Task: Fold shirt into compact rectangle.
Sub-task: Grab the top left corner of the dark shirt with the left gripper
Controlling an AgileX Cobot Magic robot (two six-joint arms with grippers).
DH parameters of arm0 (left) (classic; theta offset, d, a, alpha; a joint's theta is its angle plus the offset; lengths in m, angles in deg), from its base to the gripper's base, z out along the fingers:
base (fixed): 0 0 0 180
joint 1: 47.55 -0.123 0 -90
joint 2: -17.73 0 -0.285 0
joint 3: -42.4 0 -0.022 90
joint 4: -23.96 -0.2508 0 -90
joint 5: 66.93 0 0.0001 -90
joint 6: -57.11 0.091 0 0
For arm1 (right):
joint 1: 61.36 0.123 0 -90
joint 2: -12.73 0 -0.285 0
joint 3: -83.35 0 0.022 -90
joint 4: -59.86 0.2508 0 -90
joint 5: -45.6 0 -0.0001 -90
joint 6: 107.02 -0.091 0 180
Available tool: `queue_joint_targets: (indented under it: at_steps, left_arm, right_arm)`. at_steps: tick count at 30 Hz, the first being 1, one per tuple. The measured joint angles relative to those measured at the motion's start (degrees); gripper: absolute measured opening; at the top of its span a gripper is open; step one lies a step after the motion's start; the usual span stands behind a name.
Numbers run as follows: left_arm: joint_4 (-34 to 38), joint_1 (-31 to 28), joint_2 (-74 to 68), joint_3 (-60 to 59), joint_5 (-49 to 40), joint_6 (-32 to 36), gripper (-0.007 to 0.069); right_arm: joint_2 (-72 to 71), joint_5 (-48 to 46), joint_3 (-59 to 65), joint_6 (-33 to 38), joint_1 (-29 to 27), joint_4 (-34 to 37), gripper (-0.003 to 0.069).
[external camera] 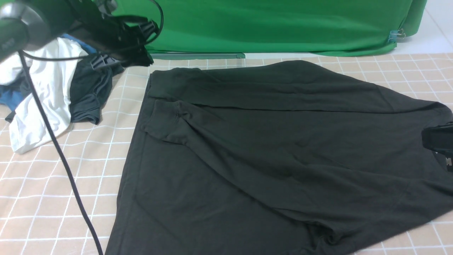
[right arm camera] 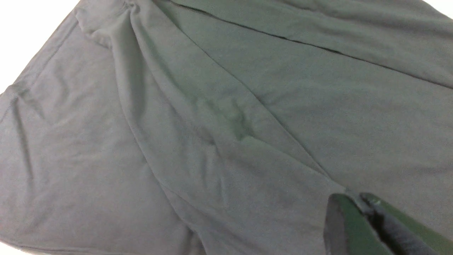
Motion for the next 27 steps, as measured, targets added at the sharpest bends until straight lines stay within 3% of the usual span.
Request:
queue_joint_targets:
  at_steps: [13,17,24,27]
  left_arm:
    - [-0.41,0.0,3.42,0.0,-6.55,-0.47,0.0034]
    - [-1.2,0.0,-1.21,0.0,-5.15,-0.47,0.015]
    - [-1.46,0.0,-6.68,0.0,-0.94,-0.2,0.043]
    - [-1.96,0.0,-7.56,0.0,-0.36,0.73,0.0472]
  right_arm:
    - [0.0,0.0,0.0,0.0,0.0,0.0,0.0055]
    - [0.0,0.0,0.0,0.0,0.0,0.0,0.0055]
    - [0.0,0.0,0.0,0.0,0.0,0.0,0.0054]
    - [0.0,0.0,0.0,0.0,0.0,0.0,0.0054]
